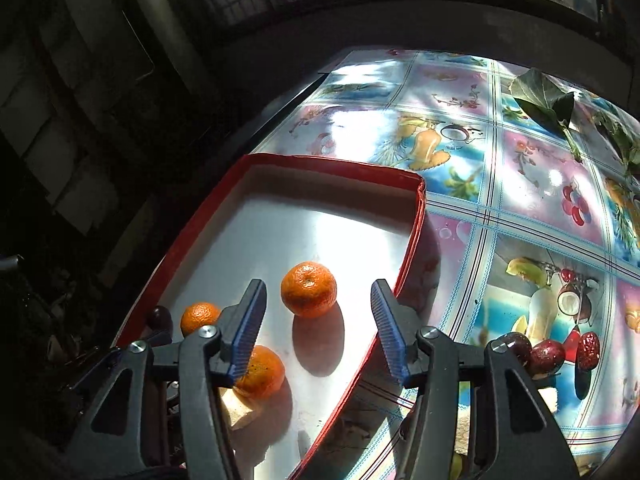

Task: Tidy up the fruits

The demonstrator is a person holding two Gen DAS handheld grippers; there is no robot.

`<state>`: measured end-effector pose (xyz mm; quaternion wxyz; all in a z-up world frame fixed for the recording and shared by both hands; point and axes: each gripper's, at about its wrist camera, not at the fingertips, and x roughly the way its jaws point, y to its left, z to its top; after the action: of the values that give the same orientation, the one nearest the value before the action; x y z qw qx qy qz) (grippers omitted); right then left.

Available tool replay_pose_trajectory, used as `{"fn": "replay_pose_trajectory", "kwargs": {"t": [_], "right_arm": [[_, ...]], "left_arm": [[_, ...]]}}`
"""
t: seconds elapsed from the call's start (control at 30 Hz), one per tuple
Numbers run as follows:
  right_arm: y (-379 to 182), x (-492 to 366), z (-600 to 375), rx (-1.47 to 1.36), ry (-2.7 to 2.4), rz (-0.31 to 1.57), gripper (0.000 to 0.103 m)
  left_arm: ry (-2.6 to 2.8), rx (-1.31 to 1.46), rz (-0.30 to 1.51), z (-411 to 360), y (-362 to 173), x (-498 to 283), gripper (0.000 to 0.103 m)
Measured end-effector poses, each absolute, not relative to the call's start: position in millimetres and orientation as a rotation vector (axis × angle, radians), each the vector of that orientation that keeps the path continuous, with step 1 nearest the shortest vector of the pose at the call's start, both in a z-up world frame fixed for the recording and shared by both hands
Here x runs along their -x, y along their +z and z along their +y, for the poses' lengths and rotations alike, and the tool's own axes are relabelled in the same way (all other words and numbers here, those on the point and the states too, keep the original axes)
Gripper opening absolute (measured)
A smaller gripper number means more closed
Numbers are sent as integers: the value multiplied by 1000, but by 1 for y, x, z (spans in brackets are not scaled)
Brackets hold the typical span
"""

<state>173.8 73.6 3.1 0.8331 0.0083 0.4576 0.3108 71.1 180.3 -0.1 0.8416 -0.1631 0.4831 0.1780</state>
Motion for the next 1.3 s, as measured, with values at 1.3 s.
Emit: {"fn": "replay_pose_trajectory", "kwargs": {"t": [1.3], "right_arm": [[-3, -59, -143, -215, 426, 926, 61]], "left_arm": [[171, 219, 975, 52, 34, -19, 72]]}}
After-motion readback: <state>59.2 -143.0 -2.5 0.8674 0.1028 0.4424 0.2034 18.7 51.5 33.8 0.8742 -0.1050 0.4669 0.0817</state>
